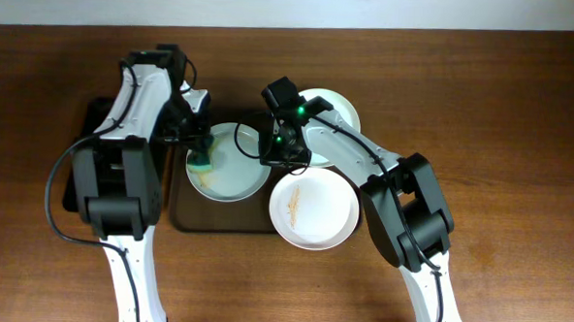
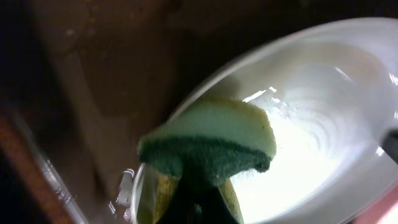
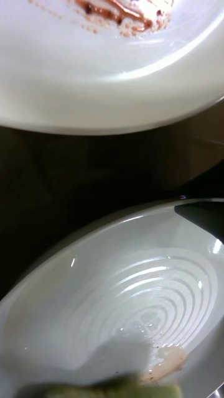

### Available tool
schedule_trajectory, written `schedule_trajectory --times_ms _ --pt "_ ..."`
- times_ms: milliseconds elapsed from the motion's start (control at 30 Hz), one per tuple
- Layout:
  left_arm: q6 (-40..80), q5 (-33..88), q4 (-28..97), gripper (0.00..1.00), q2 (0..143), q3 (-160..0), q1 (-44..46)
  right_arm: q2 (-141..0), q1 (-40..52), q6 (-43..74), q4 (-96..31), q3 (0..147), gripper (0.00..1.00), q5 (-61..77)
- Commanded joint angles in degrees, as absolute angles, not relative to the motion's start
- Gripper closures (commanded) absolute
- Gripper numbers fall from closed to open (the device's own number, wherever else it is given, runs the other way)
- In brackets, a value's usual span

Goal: Clean dirty plates on tray and stack at the side
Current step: 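Scrub the plate surface with the sponge in the left gripper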

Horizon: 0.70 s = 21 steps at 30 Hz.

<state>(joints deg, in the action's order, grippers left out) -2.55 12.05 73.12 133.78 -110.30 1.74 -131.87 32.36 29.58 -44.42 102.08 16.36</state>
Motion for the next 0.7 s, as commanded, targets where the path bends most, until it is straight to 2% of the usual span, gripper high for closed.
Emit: schedule_trajectory --times_ms 0,400,567,667 --pt "2.7 4.51 70.83 0.99 134.13 -104.73 4.45 -132.53 32.71 28.97 -44.53 101.78 0.95 16.19" --pt "9.63 1.06 58.3 0.99 134.13 -99.57 7.16 -132.55 32.71 28.95 -44.53 101.78 0.95 15.97" --pt "9.08 3.11 66.87 0.99 134.1 -100.05 7.79 -132.55 32.71 28.97 -44.53 101.78 0.95 15.97" --pt "3.53 8.27 71.75 0.99 134.13 -101.16 6.79 -132.55 32.71 28.97 -44.51 101.78 0.95 15.97"
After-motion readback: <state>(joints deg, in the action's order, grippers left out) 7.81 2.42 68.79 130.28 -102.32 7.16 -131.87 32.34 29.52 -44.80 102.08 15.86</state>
